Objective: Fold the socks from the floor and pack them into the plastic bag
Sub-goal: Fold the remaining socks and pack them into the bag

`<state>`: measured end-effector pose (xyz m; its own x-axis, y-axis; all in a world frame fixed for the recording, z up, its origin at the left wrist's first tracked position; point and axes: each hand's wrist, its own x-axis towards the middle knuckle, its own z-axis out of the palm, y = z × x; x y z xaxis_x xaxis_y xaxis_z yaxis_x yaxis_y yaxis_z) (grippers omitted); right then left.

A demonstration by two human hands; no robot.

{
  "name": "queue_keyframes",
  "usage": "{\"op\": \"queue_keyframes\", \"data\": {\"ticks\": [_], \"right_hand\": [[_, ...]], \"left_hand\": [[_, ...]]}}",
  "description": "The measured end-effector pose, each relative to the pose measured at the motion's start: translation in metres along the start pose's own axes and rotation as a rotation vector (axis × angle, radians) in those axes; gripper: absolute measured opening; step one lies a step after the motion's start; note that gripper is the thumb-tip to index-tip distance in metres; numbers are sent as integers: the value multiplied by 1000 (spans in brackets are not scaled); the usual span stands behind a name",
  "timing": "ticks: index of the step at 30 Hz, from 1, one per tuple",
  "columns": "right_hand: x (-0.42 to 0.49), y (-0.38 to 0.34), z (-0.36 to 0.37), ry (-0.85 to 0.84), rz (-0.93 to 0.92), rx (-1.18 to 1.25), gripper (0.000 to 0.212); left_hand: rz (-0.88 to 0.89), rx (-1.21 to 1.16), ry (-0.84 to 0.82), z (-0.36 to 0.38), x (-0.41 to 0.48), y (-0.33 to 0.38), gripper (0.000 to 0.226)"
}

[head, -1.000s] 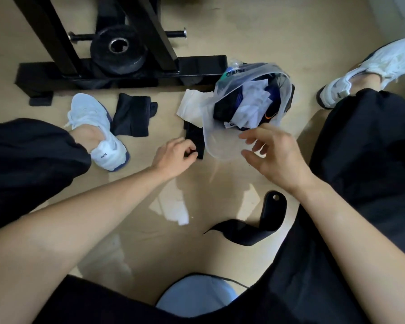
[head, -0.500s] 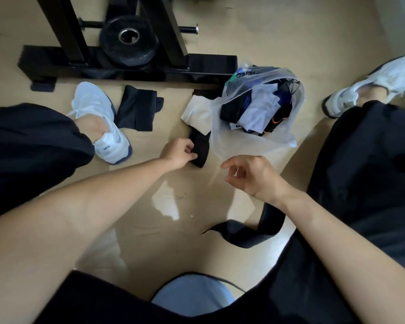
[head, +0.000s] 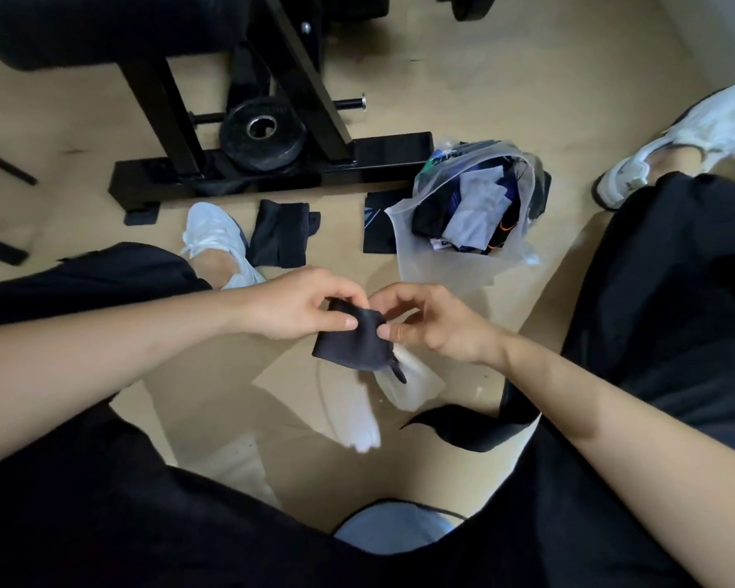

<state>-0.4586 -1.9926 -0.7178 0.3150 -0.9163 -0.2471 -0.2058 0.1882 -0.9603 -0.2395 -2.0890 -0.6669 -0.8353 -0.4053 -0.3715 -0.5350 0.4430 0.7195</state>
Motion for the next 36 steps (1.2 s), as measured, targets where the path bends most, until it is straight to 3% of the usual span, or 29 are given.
{"op": "queue_keyframes", "data": {"ticks": [2,4,8,13,18,22,26,29,36], "right_hand": [[-3,-2,0,-22,-23,109,11],[-6,-3,-3,-39,-9,129,17],[-15,-1,-13,-98,43,-39,14],[-20,0,-23,-8,95,-61,4],[-23,0,-31,33,127,-214,19],[-23,-5,-27,127,66,-226,12],[-24,-12,-19,128,-26,-110,12],[-25,-15,-15,149,-95,-123,12],[-26,-19,-11,226,-227,-311,33]], "left_hand": [[4,-50,33,-4,-5,4,9],[-6,-101,58,-7,-6,3,10],[-37,-153,80,-10,-1,0,15],[-98,-111,70,-21,3,-8,9],[-188,-262,72,-21,5,-8,9],[-264,-294,9,-15,8,-3,22],[-207,-289,-89,4,14,9,28],[-111,-265,-47,17,19,19,10],[-194,-489,131,23,18,21,24]]}}
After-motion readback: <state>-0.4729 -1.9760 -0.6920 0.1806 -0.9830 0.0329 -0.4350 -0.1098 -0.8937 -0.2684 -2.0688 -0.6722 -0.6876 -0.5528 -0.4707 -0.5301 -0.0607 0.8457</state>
